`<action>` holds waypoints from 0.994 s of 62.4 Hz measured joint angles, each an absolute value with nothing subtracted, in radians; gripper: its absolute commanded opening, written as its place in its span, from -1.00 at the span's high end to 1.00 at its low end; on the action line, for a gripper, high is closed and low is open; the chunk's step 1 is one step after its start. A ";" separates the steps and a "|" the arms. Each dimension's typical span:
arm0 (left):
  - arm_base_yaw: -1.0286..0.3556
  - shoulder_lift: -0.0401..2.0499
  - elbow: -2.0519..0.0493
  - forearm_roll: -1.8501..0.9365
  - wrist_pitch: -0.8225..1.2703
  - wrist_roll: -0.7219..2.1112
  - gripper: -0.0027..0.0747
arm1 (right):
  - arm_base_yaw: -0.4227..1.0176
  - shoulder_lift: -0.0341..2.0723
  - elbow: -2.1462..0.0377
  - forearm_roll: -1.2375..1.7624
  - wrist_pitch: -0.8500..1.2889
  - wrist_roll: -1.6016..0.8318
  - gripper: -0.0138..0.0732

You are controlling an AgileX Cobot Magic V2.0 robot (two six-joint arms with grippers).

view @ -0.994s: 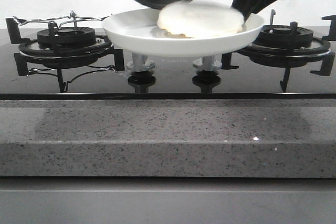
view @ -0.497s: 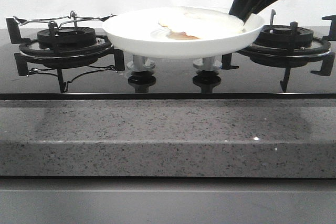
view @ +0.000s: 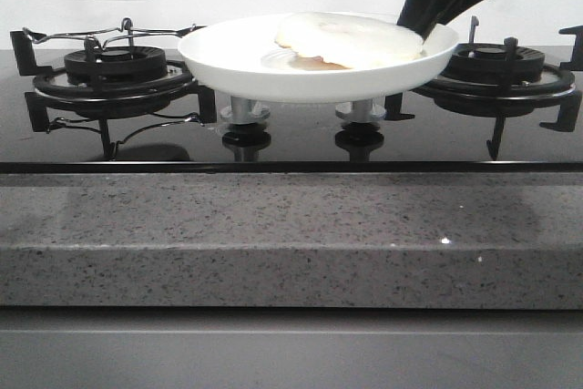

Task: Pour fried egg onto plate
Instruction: 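Lower the empty pan back onto its burner with the left gripper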

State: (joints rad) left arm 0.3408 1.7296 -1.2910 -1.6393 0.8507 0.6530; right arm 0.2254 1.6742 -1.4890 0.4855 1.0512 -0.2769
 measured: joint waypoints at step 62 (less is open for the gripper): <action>0.339 1.850 -1.291 -1.616 0.975 0.653 -0.61 | 0.225 1.674 -1.489 0.486 1.051 -0.277 0.82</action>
